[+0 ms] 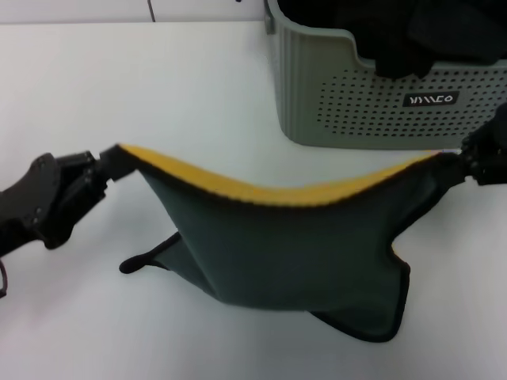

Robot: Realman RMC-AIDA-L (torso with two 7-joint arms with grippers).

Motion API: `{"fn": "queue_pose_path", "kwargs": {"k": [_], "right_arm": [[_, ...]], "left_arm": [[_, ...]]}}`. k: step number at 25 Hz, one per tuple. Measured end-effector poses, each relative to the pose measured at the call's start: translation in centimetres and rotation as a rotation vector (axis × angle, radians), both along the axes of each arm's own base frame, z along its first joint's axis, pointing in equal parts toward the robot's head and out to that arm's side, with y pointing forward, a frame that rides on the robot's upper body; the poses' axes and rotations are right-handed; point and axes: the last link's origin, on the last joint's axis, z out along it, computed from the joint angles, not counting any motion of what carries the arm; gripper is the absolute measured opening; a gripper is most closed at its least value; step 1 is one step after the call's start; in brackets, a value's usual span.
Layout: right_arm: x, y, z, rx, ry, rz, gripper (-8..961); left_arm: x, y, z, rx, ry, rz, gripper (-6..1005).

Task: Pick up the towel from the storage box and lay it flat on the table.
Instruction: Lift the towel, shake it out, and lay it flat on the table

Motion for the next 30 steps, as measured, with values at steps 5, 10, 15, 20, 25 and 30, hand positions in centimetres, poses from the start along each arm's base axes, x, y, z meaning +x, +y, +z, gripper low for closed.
{"fn": "queue_pose_path", "kwargs": {"k": [5, 10, 15, 20, 25, 30], "right_arm": [[-0.6, -1.8, -0.4, -0.047, 0.016, 0.049, 22], [-1.9, -3.7, -1.3, -0.123, 0.054, 0.124, 22], [-3.7, -5.9, -2.0, -0.216, 0.097, 0.212, 22], [-4.8, -8.1, -2.6, -0.29, 0.154, 0.274, 22], [-5.3, -9.2, -2.4, -0.325, 0.236, 0.302, 22], [-4.1, -9.0, -3.2, -0.335, 0.25, 0.229, 22]], "left_arm": [[0.0, -1.4, 0.0, -0.092, -0.013, -0.039, 38], [-0.3, -3.5, 0.0, -0.15, -0.006, -0.096, 40], [0.2, -5.7, -0.5, -0.182, -0.011, -0.2, 41], [1.4, -8.7, -0.2, -0.141, -0.06, -0.349, 43], [1.2, -9.7, 0.0, -0.126, -0.075, -0.335, 45], [0.8, -10.0, -0.5, -0.139, -0.054, -0.325, 46]]}}
